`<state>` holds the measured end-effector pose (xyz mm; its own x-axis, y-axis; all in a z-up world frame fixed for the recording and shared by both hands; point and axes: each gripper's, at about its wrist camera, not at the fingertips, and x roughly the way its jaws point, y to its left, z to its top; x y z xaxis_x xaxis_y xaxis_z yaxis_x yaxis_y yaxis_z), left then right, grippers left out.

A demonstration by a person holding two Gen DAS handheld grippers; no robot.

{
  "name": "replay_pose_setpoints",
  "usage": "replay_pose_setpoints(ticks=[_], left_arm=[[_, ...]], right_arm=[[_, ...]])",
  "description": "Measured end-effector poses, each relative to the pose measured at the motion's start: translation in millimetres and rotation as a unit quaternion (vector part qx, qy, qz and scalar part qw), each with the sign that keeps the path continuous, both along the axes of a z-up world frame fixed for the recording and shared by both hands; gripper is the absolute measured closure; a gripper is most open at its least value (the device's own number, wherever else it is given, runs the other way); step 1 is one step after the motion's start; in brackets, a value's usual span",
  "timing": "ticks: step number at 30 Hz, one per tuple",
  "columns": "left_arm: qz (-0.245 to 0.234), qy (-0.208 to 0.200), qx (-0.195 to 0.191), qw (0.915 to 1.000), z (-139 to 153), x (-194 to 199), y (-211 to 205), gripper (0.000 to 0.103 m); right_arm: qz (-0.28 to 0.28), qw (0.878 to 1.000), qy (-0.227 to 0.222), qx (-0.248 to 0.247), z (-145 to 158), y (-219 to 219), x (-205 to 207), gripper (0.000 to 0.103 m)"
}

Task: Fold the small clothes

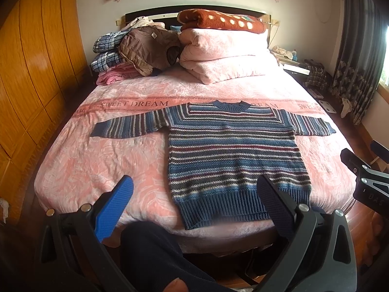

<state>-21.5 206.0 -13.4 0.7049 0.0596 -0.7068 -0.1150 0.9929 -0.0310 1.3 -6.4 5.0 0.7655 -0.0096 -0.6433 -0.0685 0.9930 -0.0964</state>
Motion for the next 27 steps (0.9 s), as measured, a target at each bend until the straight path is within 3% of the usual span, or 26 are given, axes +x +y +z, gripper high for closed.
replay_pose_setpoints(ticks=[27], left_arm=[[0.011,-0.008,0.001,0.9999,-1.2,-9.0,8.3,0.003]], right_arm=[[0.008,1.000,0.006,-0.002,-5.9,12.2,-1.8,0.004]])
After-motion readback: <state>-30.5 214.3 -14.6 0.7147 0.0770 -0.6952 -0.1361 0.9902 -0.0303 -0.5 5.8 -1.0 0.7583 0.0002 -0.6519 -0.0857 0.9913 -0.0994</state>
